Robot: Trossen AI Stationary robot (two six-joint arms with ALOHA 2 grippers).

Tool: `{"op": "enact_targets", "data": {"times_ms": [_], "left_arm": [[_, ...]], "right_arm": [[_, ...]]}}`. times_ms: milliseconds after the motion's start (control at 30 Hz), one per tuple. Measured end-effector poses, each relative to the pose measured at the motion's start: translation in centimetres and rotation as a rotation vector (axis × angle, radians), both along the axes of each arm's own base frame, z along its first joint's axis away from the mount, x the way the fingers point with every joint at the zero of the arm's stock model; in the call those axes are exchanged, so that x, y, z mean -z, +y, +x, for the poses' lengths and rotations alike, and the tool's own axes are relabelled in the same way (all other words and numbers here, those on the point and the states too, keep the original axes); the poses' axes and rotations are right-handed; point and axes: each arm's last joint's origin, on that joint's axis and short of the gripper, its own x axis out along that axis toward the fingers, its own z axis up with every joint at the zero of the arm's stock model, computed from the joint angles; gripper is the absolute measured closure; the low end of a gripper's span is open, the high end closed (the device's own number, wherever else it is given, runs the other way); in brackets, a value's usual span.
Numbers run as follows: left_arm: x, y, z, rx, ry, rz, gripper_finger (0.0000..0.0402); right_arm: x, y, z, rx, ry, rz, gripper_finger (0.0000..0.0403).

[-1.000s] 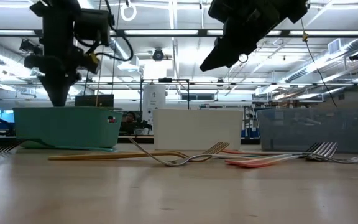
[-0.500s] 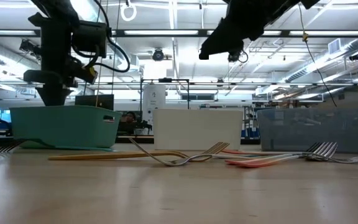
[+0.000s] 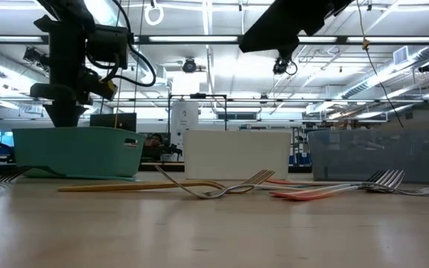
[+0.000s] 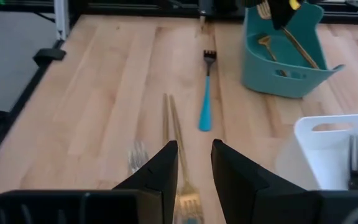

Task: Sort silverware by color (type)
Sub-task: Put the gold fork into the green bin, then put the orange fork into the black bin

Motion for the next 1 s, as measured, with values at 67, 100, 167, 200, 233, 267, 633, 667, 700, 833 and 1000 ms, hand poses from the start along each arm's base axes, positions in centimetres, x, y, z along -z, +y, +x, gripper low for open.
{"op": "enact_targets", "data": {"times_ms": [67, 100, 167, 200, 233, 267, 633, 667, 700, 833, 1000], "left_arm": [[0.0, 0.0, 0.0, -0.004, -0.004, 0.001, 0.0338], [-0.1, 0.0, 0.1, -0.008, -0.006, 0.001, 0.0325], [-0.6, 0.1, 0.4, -0.035, -0.029, 0.006, 0.0298], [-1.0, 0.2, 0.6, -0.057, -0.046, 0.011, 0.0286], [-1.4, 0.2, 0.7, -0.068, -0.058, 0.014, 0.0275], [-1.7, 0.3, 0.9, -0.077, -0.066, 0.016, 0.0268], [-4.7, -0.4, 2.3, -0.081, -0.159, 0.029, 0.0258], [-4.8, -0.8, 2.5, -0.060, -0.165, 0.028, 0.0258], [-4.9, -1.3, 2.7, -0.036, -0.175, 0.028, 0.0258], [-5.0, -3.6, 3.7, 0.077, -0.245, 0.022, 0.0258], [-5.4, -6.7, 4.9, 0.174, -0.371, 0.000, 0.0257]], "right_arm": [[0.1, 0.3, 0.0, -0.006, -0.003, 0.007, 0.0299], [0.2, 0.5, 0.0, -0.009, 0.001, 0.008, 0.0299], [0.4, 0.7, 0.1, -0.015, 0.000, 0.007, 0.0299], [0.5, 0.8, 0.1, -0.017, 0.009, 0.003, 0.0299], [0.5, 0.8, 0.1, -0.018, 0.008, 0.004, 0.0299], [0.5, 0.8, 0.1, -0.017, 0.000, 0.008, 0.0299], [0.5, 1.7, -0.2, 0.012, -0.001, 0.016, 0.0299], [0.6, 1.8, -0.2, 0.013, 0.003, 0.020, 0.0299], [0.6, 1.8, -0.3, 0.016, 0.009, 0.025, 0.0299], [0.7, 2.1, -0.4, 0.019, 0.023, 0.037, 0.0299], [1.9, 2.6, 0.2, 0.030, 0.034, 0.025, 0.0299]]}}
